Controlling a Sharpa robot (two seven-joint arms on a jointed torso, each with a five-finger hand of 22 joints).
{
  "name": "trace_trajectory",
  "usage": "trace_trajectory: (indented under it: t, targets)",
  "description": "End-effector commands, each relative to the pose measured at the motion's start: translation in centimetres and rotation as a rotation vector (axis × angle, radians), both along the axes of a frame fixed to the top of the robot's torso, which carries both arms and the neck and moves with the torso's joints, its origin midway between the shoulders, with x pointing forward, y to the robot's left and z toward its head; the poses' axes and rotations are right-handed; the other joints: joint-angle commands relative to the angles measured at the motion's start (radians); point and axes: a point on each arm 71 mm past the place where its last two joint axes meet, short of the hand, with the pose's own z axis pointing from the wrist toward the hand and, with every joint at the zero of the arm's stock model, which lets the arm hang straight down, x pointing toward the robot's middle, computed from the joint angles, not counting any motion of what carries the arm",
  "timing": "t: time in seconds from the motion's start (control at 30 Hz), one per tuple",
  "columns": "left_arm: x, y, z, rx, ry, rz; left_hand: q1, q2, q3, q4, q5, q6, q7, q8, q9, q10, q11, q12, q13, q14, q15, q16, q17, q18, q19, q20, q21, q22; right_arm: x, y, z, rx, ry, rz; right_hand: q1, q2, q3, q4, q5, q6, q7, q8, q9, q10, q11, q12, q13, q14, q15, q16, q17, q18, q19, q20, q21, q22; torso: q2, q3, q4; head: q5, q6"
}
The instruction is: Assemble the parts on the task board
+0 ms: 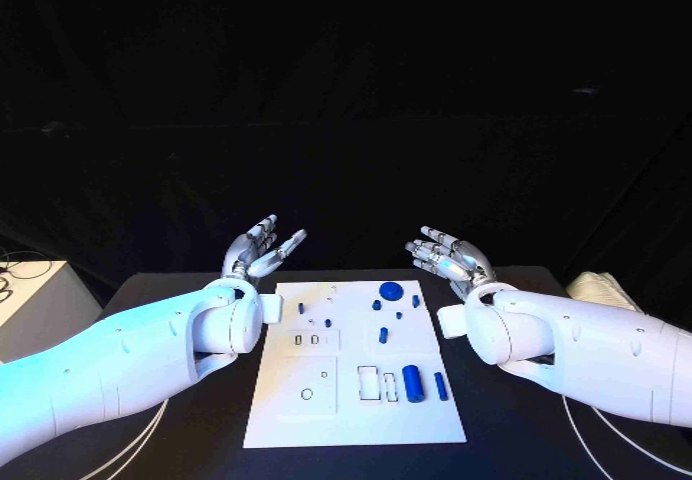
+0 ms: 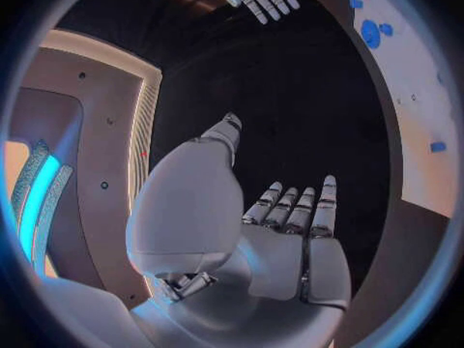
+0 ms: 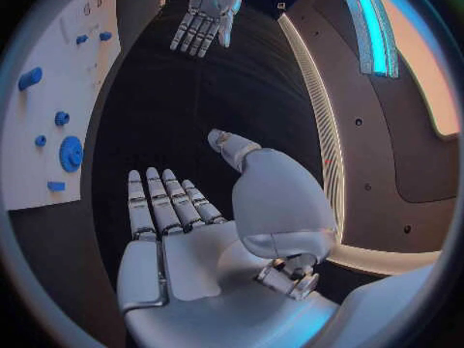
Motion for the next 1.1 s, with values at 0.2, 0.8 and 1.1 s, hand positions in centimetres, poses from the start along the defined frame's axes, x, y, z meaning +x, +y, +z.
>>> trace_trajectory:
  t: [0.2,0.8,1.1]
  targets:
    - [0.5,-0.7,0.5,-0.043,-0.049,-0.122,0.069,0.021,0.061,0.006,0.007,0.076,0.097,0.024,0.014,0.097,0.037,0.019,0.011,0.074,0.018,0.021,0.015,0.024,0.044,0.012,0.016,0.007,0.5,0.7,0.0,0.017,0.051,0.177,0.198,-0.021,0.065,-0.105,-0.082,0.44,0.099,0.117,0.079,0.477,-0.025,0.039,0.021,0.453,-0.04,0.085,0.053,0.067,0.495,-0.01,0.132,0.036,0.0,0.0,0.0002,0.0,0.0]
    - [-2.9,0.5,3.9,-0.031,-0.115,-0.337,0.045,0.04,0.236,-0.106,0.003,0.637,0.07,0.228,0.14,0.885,-0.012,0.126,0.046,0.869,-0.113,0.326,0.252,0.09,0.697,-0.084,0.293,0.109,2.7,0.5,3.6,-0.897,-0.358,0.428,0.223,-0.063,-0.011,-0.146,-0.079,0.646,0.041,0.132,0.085,0.701,-0.103,0.023,0.019,0.744,-0.153,0.143,0.121,0.051,0.779,-0.161,0.498,0.228,0.078,-0.0189,0.0305,-0.044,-0.016]
    - [-4.3,0.6,5.9,-0.049,-0.127,-0.365,0.0,0.019,0.269,-0.148,0.002,0.638,0.067,0.226,0.155,0.917,-0.018,0.095,0.046,0.887,-0.13,0.417,0.351,0.087,0.767,-0.11,0.413,0.173,3.1,1.5,5.5,-1.124,-0.47,0.433,0.179,-0.111,0.072,-0.123,-0.078,0.714,0.007,0.13,0.114,0.817,-0.147,0.023,0.025,0.927,-0.21,0.287,0.343,0.041,0.883,-0.185,0.842,0.541,0.121,-0.0296,0.0397,-0.062,-0.004]
